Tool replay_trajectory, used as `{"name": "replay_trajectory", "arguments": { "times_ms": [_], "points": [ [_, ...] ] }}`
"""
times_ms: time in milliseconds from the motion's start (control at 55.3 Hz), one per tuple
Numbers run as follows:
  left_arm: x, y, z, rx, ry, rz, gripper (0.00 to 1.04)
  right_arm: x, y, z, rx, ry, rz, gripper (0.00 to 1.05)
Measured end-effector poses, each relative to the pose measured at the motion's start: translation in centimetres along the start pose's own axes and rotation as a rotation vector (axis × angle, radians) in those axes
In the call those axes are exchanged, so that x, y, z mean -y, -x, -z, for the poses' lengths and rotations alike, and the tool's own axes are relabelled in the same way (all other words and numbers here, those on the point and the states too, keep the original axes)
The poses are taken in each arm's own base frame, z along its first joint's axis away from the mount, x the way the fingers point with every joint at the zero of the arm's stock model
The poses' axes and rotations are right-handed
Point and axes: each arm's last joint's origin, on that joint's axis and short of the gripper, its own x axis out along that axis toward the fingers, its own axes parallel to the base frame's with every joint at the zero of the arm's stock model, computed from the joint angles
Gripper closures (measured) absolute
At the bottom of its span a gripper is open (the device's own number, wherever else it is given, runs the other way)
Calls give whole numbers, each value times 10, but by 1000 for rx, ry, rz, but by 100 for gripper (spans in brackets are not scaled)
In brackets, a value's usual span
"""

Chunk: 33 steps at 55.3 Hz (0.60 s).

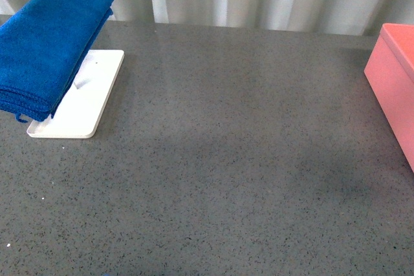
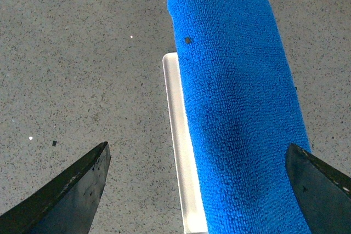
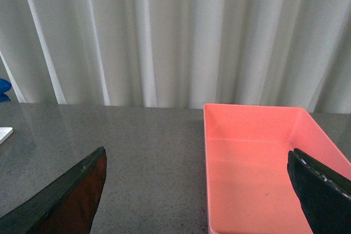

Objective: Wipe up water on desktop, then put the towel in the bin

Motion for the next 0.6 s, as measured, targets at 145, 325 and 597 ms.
{"name": "replay_trajectory", "arguments": {
  "times_ms": [145,325,597],
  "points": [
    [4,-6,1,-1,-19,3,7,0,0,0,0,0,0,7],
    [11,-15,4,-5,-49,9,7,0,0,0,0,0,0,7],
    [20,-32,11,-29,-70,-7,7,0,0,0,0,0,0,7]
  ]
}}
